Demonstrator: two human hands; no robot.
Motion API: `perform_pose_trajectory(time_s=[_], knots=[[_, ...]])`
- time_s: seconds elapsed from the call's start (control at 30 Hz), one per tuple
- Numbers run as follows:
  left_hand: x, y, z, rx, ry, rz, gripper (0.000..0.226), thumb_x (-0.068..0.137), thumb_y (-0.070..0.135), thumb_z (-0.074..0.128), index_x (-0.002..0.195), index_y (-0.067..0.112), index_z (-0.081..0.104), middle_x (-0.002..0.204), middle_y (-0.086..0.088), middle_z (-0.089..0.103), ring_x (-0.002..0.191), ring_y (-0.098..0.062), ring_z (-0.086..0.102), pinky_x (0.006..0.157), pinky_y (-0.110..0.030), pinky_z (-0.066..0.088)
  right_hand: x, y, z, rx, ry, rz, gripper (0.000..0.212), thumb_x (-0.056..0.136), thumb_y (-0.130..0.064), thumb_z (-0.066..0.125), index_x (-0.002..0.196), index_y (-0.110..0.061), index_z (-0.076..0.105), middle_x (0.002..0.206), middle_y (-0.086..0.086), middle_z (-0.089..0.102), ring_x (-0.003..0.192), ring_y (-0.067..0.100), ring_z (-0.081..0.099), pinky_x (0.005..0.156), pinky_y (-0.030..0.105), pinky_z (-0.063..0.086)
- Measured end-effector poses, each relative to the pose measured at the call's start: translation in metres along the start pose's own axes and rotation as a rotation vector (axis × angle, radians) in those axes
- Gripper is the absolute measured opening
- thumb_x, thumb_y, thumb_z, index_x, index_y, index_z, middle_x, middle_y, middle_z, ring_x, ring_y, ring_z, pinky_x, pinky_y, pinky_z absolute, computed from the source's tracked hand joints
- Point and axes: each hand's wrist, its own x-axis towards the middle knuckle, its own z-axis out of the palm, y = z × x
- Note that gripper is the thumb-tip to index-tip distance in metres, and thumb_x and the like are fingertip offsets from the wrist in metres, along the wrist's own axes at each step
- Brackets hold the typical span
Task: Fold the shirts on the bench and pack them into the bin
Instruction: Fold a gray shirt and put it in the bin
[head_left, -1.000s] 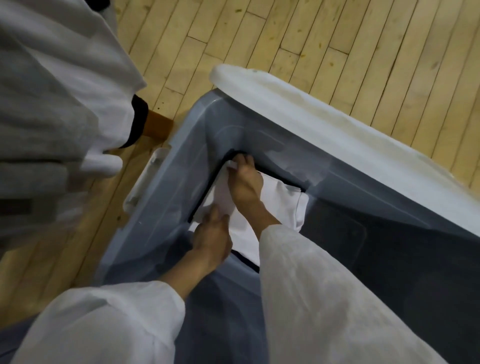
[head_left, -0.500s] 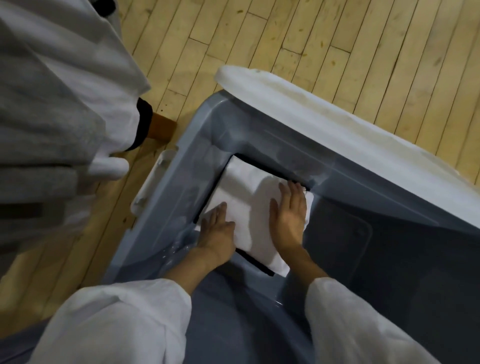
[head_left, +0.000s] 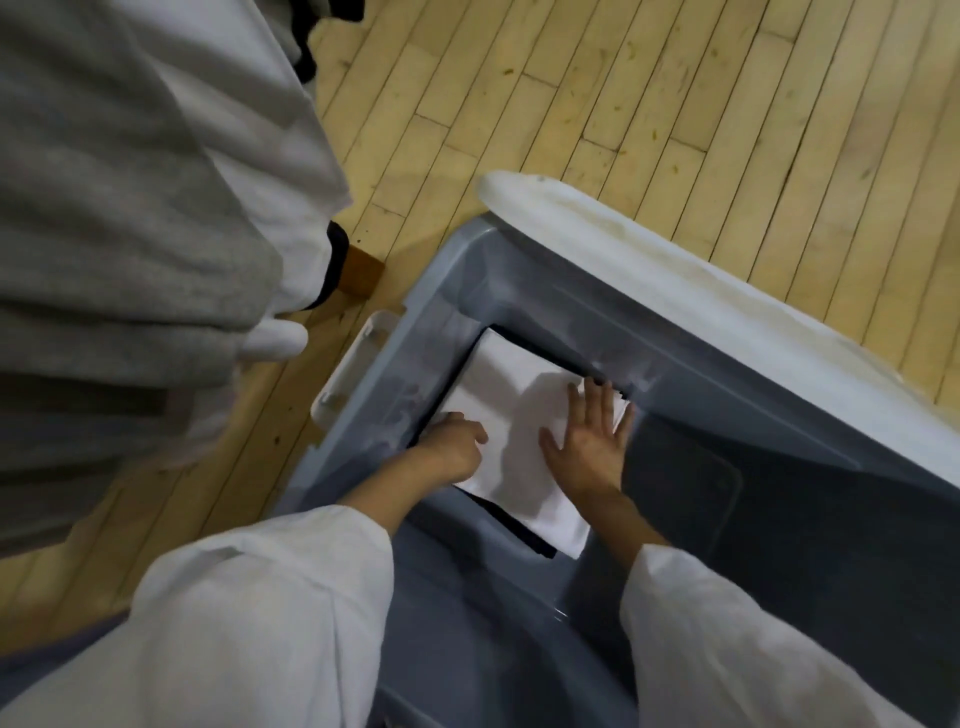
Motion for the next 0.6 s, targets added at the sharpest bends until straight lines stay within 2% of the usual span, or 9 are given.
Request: perform_pose_trajectory(time_s=[0.07,0.1,0.17,0.23,0.27,0.33,0.43,0.53,0.6], knots=[[-0.013,0.009,-0.013,-0.075,0.085,0.001,0.042,0.096,-0.001,0.033,0.132,0.01,0.053,0.144,-0.01,0.04,0.126,-0.029,0.046,0.099,-0.031,0.04,-0.015,-0.027,-0.019,0.267,0.156,-0.048,0.054,0.086,-0.037,0.044,0.13,-0.008,0.054,0.142,0.018,0.044,0.137,0.039,0.031,0.113,0.057,0.02],[-0.024,0.015,-0.022,-0.101,0.134,0.005,0.038,0.098,0.004,0.033,0.129,0.009,0.055,0.137,-0.009,0.047,0.121,-0.03,0.049,0.098,-0.032,0.041,-0.023,-0.04,-0.035,0.409,0.196,-0.078,0.046,0.085,-0.032,0.046,0.122,-0.008,0.059,0.135,0.016,0.051,0.131,0.037,0.041,0.109,0.054,0.031],[-0.046,0.022,-0.037,-0.153,0.207,0.025,0.034,0.099,0.009,0.035,0.123,0.01,0.059,0.131,-0.007,0.053,0.119,-0.027,0.051,0.101,-0.031,0.04,-0.039,-0.069,-0.062,0.63,0.212,-0.096,0.034,0.086,-0.02,0.049,0.115,-0.011,0.062,0.127,0.009,0.057,0.121,0.026,0.049,0.102,0.044,0.041],[-0.081,0.032,-0.062,-0.266,0.286,0.103,0.03,0.097,0.004,0.038,0.108,0.01,0.065,0.121,-0.01,0.06,0.113,-0.027,0.055,0.097,-0.032,0.042,-0.055,-0.1,-0.103,0.78,0.3,-0.141,0.025,0.087,-0.014,0.049,0.108,-0.016,0.063,0.114,-0.001,0.061,0.108,0.014,0.054,0.094,0.033,0.045],[-0.105,0.037,-0.08,-0.312,0.352,0.16,0.028,0.094,0.001,0.039,0.093,0.01,0.066,0.112,-0.015,0.063,0.106,-0.028,0.057,0.093,-0.035,0.045,-0.062,-0.12,-0.128,0.862,0.346,-0.173,0.022,0.088,-0.012,0.05,0.104,-0.018,0.062,0.108,-0.005,0.06,0.102,0.008,0.055,0.089,0.028,0.046],[-0.157,0.04,-0.109,-0.355,0.538,0.238,0.025,0.087,-0.005,0.042,0.077,0.009,0.059,0.095,-0.017,0.062,0.092,-0.028,0.058,0.082,-0.036,0.047,-0.075,-0.16,-0.178,0.998,0.346,-0.221,0.021,0.09,-0.008,0.052,0.104,-0.022,0.059,0.105,-0.01,0.058,0.098,0.003,0.055,0.083,0.021,0.045],[-0.228,0.012,-0.148,-0.373,0.95,0.282,0.024,0.081,-0.006,0.048,0.095,0.002,0.066,0.098,-0.014,0.063,0.094,-0.027,0.059,0.085,-0.036,0.046,-0.093,-0.222,-0.246,1.048,0.262,-0.418,0.028,0.09,-0.007,0.051,0.111,-0.025,0.056,0.111,-0.009,0.059,0.1,0.002,0.056,0.084,0.022,0.045],[-0.29,-0.037,-0.182,-0.262,1.366,0.332,0.023,0.08,-0.004,0.048,0.092,0.003,0.066,0.096,-0.014,0.062,0.091,-0.028,0.058,0.079,-0.027,0.04,-0.107,-0.281,-0.298,0.958,0.284,-0.69,0.027,0.09,-0.008,0.05,0.113,-0.02,0.058,0.114,-0.005,0.06,0.104,0.007,0.055,0.088,0.021,0.043],[-0.327,-0.07,-0.199,-0.223,1.562,0.3,0.022,0.08,-0.001,0.047,0.092,0.004,0.065,0.097,-0.014,0.06,0.089,-0.028,0.057,0.078,-0.03,0.041,-0.116,-0.32,-0.318,0.881,0.269,-0.793,0.025,0.091,-0.008,0.051,0.114,-0.013,0.06,0.114,0.002,0.061,0.105,0.014,0.055,0.09,0.026,0.043]])
